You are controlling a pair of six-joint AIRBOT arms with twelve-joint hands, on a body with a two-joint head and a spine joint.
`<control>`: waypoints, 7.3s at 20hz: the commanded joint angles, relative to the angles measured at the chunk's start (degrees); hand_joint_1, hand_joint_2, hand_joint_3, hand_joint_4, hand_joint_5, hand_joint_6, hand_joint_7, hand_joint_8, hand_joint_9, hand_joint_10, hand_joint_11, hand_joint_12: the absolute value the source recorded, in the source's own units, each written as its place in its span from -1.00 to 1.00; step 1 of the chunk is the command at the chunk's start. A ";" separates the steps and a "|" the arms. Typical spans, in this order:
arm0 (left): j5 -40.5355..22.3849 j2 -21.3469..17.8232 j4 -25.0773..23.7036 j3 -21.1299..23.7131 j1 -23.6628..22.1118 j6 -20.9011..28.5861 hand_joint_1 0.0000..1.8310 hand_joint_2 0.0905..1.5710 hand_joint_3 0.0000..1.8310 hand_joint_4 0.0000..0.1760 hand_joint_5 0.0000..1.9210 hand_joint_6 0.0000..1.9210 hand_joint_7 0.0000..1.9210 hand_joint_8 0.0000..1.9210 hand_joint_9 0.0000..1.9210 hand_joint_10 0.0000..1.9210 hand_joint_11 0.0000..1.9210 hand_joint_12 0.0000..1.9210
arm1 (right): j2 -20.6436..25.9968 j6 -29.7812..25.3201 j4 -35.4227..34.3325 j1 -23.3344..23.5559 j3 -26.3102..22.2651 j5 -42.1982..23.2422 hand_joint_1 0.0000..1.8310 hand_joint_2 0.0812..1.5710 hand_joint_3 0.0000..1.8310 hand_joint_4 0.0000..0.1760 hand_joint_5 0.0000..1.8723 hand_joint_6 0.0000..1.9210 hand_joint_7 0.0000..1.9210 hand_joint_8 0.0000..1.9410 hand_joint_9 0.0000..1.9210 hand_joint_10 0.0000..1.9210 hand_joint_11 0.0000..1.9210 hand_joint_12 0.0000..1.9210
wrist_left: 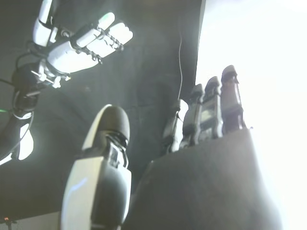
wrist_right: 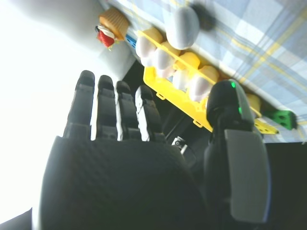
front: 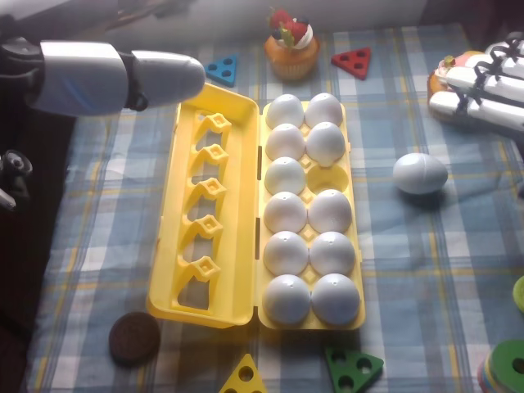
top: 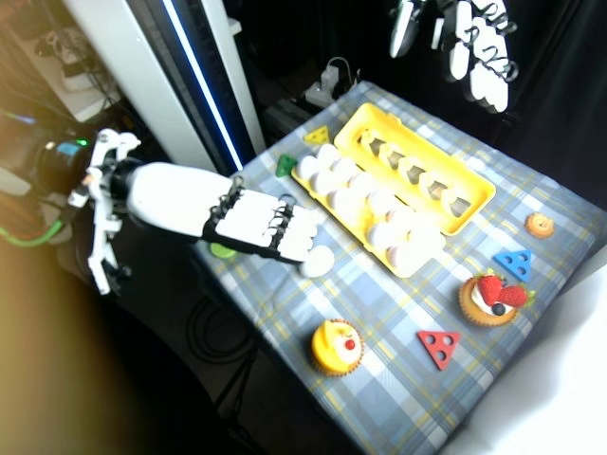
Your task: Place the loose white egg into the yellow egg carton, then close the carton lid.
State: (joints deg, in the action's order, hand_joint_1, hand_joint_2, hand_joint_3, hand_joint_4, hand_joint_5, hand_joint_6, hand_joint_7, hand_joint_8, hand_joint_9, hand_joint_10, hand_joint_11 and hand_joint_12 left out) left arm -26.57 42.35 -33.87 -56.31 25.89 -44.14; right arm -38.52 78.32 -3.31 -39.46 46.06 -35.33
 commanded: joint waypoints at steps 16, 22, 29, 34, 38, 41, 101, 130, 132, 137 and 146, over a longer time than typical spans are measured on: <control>-5.51 0.23 2.02 -0.35 -1.16 0.39 -0.57 0.79 -1.00 -0.83 -0.96 -0.99 -1.00 -1.00 -0.96 -0.98 -1.00 -0.17 | -11.20 -4.96 -5.66 0.79 8.16 -7.70 0.07 0.44 -1.00 -1.00 -0.94 -0.84 -0.92 -0.35 -0.94 0.35 -0.95 1.00; -5.41 0.26 2.03 -0.41 -1.19 0.45 -0.47 0.78 -1.00 -0.44 -0.98 -1.00 -1.00 -1.00 -0.97 -0.99 -1.00 -0.20 | -16.09 -6.03 -6.46 1.25 12.03 -4.45 0.24 0.44 -1.00 -1.00 -0.83 -0.78 -0.69 0.06 -0.43 0.49 -0.31 0.91; -5.39 0.33 2.03 -0.48 -1.21 0.57 -0.52 0.81 -1.00 -1.00 -0.98 -0.99 -1.00 -1.00 -0.99 -1.00 -1.00 -0.41 | -20.65 -8.01 -6.56 3.17 16.23 -0.59 0.27 0.65 -0.99 -1.00 -0.38 0.27 -0.31 0.73 -0.26 0.80 -0.13 1.00; -5.38 0.35 2.14 -0.63 -1.10 0.62 -0.59 0.85 -1.00 -0.77 -1.00 -1.00 -1.00 -1.00 -1.00 -1.00 -1.00 -0.53 | -19.78 -8.65 -5.61 4.95 15.88 -0.60 0.25 0.56 -1.00 -1.00 -0.13 0.28 -0.01 0.90 0.18 1.00 0.38 1.00; -5.57 0.31 2.48 -0.63 -0.90 0.64 -0.52 0.84 -1.00 -0.69 -0.99 -1.00 -1.00 -1.00 -0.99 -1.00 -1.00 -0.43 | -17.37 -8.65 -4.81 5.06 14.48 -1.03 0.30 0.62 -1.00 -1.00 -0.28 0.30 -0.21 0.74 0.06 0.99 0.29 1.00; -6.04 0.13 2.88 -0.61 -0.59 0.64 -0.53 0.83 -1.00 -0.74 -0.97 -0.99 -1.00 -1.00 -0.98 -0.99 -1.00 -0.39 | -13.95 -8.65 -3.14 5.05 12.06 -2.03 0.21 0.57 -1.00 -1.00 -0.55 -0.03 -0.39 0.15 -0.43 0.54 -0.42 0.94; -11.43 -5.48 7.76 2.94 2.88 -1.58 -0.58 0.81 -1.00 -1.00 -0.88 -1.00 -0.97 -1.00 -0.94 -0.99 -1.00 0.32 | -3.84 -57.85 61.64 9.43 2.87 8.51 0.47 0.47 -1.00 -1.00 -0.15 0.17 -0.08 0.28 -0.17 0.57 -0.40 0.95; -10.55 -4.91 8.54 2.15 2.99 -2.25 -0.46 0.78 -1.00 -1.00 -0.86 -1.00 -0.97 -1.00 -0.94 -1.00 -1.00 0.25 | -21.07 -46.93 59.68 26.46 15.37 16.31 0.47 0.56 -1.00 -1.00 -0.33 0.35 -0.23 0.48 -0.23 0.70 -0.25 1.00; -10.37 -4.69 8.57 1.95 2.94 -2.25 -0.44 0.77 -1.00 -1.00 -0.85 -1.00 -0.98 -1.00 -0.95 -1.00 -1.00 0.25 | -22.37 -46.92 59.66 26.53 16.22 16.57 0.47 0.53 -1.00 -1.00 -0.24 0.45 -0.16 0.27 -0.24 0.58 -0.50 0.93; -10.20 -4.35 8.57 1.76 2.91 -2.25 -0.47 0.78 -1.00 -1.00 -0.85 -1.00 -0.98 -1.00 -0.95 -0.99 -1.00 0.18 | -23.81 -46.92 59.12 26.50 17.20 16.85 0.27 0.58 -1.00 -1.00 -0.34 0.55 -0.16 0.34 -0.46 0.19 -0.88 0.81; -10.11 -4.30 8.98 1.66 2.99 -2.25 -0.37 0.75 -1.00 -1.00 -0.84 -1.00 -0.96 -1.00 -0.92 -0.99 -1.00 0.11 | -21.35 -46.93 55.18 26.50 17.66 17.05 0.11 0.55 -0.96 -1.00 -1.00 -1.00 -1.00 -1.00 -1.00 -1.00 -1.00 -0.99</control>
State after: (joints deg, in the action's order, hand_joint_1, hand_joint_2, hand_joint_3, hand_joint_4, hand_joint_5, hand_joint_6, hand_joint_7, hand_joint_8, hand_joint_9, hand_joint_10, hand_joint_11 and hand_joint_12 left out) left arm -30.81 37.78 -27.14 -54.41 29.52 -46.65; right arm -60.29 30.96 53.25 -13.72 63.59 -14.50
